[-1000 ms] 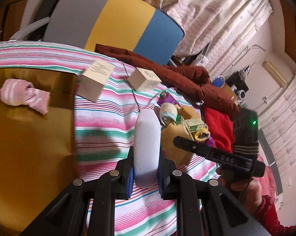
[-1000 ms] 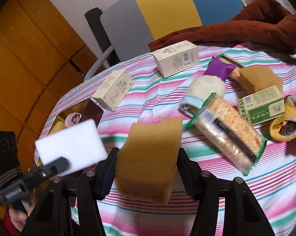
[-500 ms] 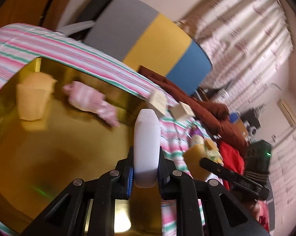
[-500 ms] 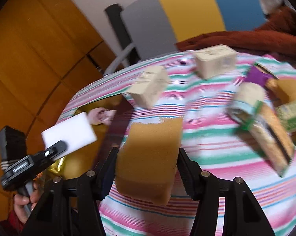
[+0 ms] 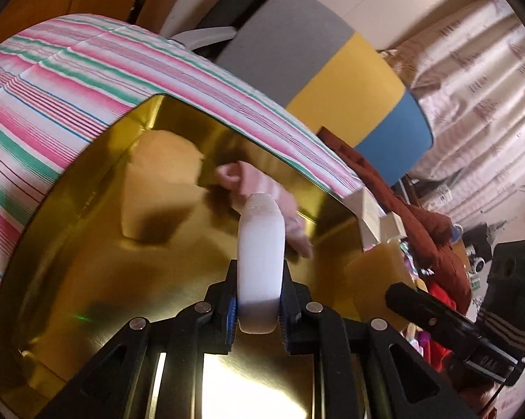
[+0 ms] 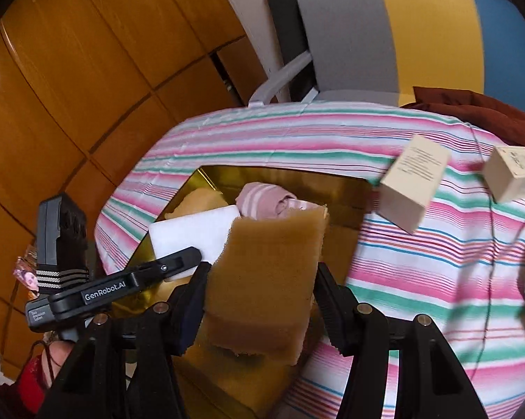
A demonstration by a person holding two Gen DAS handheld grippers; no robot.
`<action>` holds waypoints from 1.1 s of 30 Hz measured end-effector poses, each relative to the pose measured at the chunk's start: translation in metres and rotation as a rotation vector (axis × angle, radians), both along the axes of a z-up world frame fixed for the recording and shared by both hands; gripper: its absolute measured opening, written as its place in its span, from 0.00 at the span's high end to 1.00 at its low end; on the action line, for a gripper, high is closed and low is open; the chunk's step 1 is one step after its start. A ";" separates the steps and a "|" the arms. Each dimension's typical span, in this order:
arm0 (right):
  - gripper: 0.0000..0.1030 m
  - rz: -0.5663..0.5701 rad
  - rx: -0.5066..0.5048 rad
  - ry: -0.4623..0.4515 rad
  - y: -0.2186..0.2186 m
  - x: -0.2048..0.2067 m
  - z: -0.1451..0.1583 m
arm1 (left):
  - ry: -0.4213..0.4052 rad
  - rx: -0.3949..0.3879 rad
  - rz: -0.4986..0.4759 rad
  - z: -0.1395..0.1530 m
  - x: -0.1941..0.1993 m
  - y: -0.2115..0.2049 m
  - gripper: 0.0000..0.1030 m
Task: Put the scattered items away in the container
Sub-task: 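Carry the sponge and white foam block in both tools over the tray, then open the right tool to drop the sponge while the left tool drops the foam block into the tray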
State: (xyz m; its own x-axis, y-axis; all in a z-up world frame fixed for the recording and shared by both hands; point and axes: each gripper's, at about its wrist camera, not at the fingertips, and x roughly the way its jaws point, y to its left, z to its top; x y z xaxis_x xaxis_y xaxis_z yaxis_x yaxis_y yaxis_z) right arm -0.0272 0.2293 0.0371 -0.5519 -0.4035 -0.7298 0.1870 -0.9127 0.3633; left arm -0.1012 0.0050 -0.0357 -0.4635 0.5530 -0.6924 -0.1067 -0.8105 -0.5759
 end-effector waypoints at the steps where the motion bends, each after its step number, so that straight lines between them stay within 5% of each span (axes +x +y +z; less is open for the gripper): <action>1: 0.43 -0.006 0.036 -0.008 -0.007 -0.006 -0.002 | -0.004 -0.001 0.008 0.000 -0.003 -0.002 0.83; 12: 0.41 -0.087 0.201 -0.012 -0.014 -0.049 -0.012 | -0.033 -0.037 0.014 -0.007 -0.026 -0.001 0.83; 14: 0.31 -0.111 0.235 -0.013 -0.012 -0.057 -0.017 | -0.028 -0.052 0.024 -0.008 -0.030 0.000 0.82; 15: 0.20 -0.121 0.252 -0.013 -0.012 -0.060 -0.018 | -0.032 -0.073 0.026 -0.008 -0.032 0.001 0.79; 17: 0.14 -0.144 0.270 -0.005 -0.010 -0.062 -0.019 | -0.061 -0.126 0.015 -0.011 -0.035 0.005 0.70; 33: 0.13 -0.136 0.209 0.153 0.001 -0.006 0.021 | -0.176 -0.077 0.069 -0.011 -0.001 0.002 0.29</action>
State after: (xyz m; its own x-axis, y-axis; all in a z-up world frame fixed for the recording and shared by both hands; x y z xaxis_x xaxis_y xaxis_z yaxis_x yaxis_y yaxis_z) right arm -0.0336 0.2301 0.0585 -0.7007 -0.1676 -0.6935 0.0959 -0.9853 0.1412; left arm -0.1022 0.0067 -0.0462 -0.3668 0.4666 -0.8048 0.0469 -0.8547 -0.5169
